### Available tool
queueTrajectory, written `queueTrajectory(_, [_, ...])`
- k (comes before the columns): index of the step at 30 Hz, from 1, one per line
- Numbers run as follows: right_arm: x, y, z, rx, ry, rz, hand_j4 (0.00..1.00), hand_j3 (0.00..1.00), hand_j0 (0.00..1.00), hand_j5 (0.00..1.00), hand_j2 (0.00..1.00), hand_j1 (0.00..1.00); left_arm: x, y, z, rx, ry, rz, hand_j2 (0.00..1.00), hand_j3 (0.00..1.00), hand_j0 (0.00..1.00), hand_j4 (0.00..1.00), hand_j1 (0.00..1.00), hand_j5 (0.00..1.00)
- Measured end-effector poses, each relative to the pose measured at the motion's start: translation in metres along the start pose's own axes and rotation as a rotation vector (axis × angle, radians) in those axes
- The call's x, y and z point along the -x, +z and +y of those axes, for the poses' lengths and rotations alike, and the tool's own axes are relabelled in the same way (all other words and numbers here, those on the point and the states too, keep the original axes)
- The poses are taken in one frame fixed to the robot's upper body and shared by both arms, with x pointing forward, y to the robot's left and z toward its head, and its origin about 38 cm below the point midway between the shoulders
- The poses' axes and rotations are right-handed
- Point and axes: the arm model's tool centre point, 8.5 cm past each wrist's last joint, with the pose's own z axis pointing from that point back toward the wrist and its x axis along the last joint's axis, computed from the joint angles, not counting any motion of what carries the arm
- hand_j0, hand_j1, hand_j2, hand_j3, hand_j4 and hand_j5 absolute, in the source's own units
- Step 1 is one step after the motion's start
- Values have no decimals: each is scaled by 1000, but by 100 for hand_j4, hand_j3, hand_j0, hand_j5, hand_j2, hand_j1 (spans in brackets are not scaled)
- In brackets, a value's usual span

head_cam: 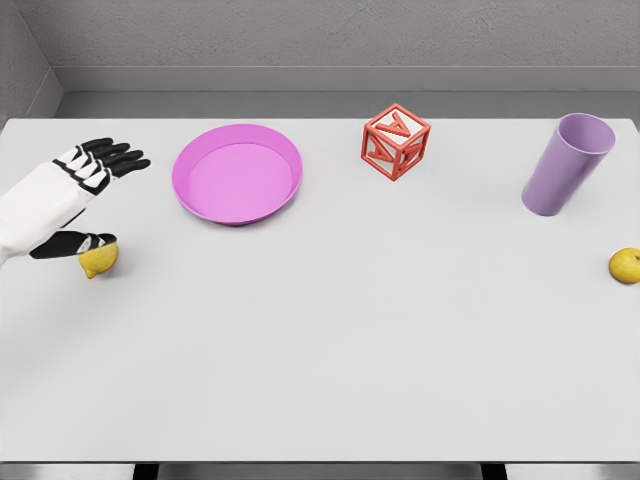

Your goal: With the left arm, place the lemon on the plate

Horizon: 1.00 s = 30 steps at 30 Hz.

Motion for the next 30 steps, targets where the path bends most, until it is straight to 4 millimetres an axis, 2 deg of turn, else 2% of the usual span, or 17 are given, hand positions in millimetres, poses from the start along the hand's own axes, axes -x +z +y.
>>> queueTrajectory(9, [3,1,1,-7,22,6,100,100,100,100,100,100,4,4,5,34,-31,3,100,100,100,100,100,100])
queueTrajectory(18, [3,1,1,-7,23,7,100,100,100,100,100,100,25,23,52,201,-220,5,100,100,100,100,100,100])
queueTrajectory(19, [3,1,1,-7,23,7,100,100,100,100,100,100,27,24,56,216,-245,4,100,100,100,100,100,100])
queueTrajectory(20, [3,1,1,-7,23,7,100,100,100,100,100,100,28,19,69,215,-283,1,100,100,100,100,100,100])
queueTrajectory(21, [3,1,1,-7,23,7,100,100,100,100,100,100,28,19,72,240,-295,1,100,100,100,100,100,100])
queueTrajectory(30, [3,1,1,-7,23,7,100,100,100,100,100,100,33,23,62,404,-317,22,100,100,100,100,100,100])
